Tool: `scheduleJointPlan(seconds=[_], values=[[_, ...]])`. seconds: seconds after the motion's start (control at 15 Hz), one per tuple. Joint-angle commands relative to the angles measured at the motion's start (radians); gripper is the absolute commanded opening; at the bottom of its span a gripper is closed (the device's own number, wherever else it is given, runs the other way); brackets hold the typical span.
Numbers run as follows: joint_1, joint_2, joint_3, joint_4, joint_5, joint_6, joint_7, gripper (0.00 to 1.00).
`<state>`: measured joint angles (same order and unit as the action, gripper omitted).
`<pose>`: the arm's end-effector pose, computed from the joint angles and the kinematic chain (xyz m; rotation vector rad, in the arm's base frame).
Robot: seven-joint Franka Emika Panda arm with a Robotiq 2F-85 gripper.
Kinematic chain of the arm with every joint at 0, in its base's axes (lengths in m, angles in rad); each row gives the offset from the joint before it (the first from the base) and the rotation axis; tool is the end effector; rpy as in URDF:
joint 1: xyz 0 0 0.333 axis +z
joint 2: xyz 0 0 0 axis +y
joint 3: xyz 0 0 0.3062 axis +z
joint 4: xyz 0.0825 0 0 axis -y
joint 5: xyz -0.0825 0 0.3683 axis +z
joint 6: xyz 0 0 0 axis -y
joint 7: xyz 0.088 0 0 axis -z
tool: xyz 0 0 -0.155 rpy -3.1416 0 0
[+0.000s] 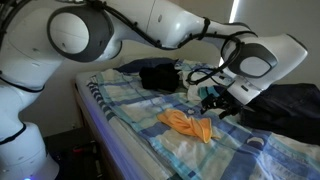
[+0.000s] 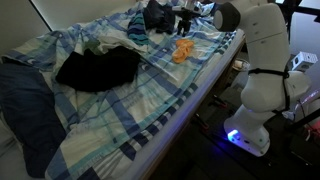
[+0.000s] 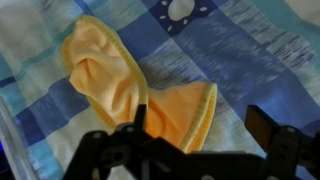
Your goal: Fold the orange towel twice
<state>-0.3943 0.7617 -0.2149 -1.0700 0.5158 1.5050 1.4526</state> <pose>0.6266 -0.2927 0.3238 -1.4613 2.4741 0.6337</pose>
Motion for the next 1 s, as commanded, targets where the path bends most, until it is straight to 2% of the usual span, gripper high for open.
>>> scheduleJointPlan(seconds=[0.0, 0.4, 0.53, 0.93], values=[[-0.033, 0.079, 0.022, 0.106, -0.010, -0.037, 0.071, 1.00], [-0.051, 0.159, 0.025, 0.179, -0.046, -0.052, 0.119, 1.00], [-0.046, 0.171, 0.024, 0.194, -0.075, -0.084, 0.127, 0.74], [-0.015, 0.166, 0.012, 0.216, -0.123, -0.202, 0.112, 0.27]])
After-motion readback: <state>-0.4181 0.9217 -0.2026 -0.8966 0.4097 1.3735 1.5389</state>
